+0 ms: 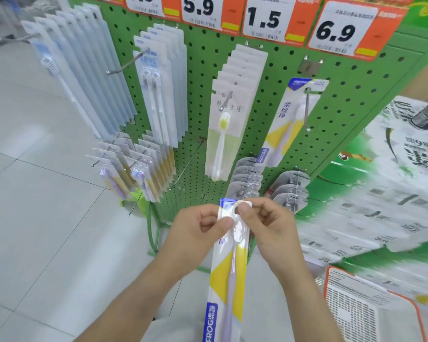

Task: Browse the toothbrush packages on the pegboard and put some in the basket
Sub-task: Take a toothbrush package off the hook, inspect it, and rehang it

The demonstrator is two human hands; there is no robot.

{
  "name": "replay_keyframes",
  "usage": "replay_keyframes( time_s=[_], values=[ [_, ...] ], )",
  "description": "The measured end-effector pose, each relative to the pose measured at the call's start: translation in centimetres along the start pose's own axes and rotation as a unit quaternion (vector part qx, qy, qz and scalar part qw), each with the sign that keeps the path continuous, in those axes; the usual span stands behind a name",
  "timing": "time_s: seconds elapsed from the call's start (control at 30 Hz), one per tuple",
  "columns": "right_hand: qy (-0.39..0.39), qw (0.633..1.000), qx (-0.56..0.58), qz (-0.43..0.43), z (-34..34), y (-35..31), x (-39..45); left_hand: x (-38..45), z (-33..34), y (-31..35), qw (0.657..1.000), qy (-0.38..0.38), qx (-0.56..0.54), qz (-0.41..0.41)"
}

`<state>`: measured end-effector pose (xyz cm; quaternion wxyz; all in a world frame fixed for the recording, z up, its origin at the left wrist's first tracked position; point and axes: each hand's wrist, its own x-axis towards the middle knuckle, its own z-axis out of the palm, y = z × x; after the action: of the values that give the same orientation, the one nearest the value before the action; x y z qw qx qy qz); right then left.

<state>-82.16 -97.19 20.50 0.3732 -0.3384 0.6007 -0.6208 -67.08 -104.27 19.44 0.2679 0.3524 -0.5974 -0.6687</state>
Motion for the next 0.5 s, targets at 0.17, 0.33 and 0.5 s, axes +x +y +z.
replay_keyframes(
  time_s=[0.17, 0.33, 0.5],
  values=[
    [0.015, 0.994, -0.103, -0.032, 0.2, 2.6, 0.5, -1.2, -0.2, -1.2, 0.994, -0.006, -0.09, -0.059],
    [-0.036, 0.994, -0.104, -0.026, 0.6, 3.6, -0.3, -1.5, -0.2, -2.2, 0.996, 0.042, -0.073, -0.042],
    [-0.079, 0.989, -0.126, -0.013, 0.0, 3.8, -0.8, -1.4, -0.2, -3.1, 0.995, 0.06, -0.072, -0.041]
  ],
)
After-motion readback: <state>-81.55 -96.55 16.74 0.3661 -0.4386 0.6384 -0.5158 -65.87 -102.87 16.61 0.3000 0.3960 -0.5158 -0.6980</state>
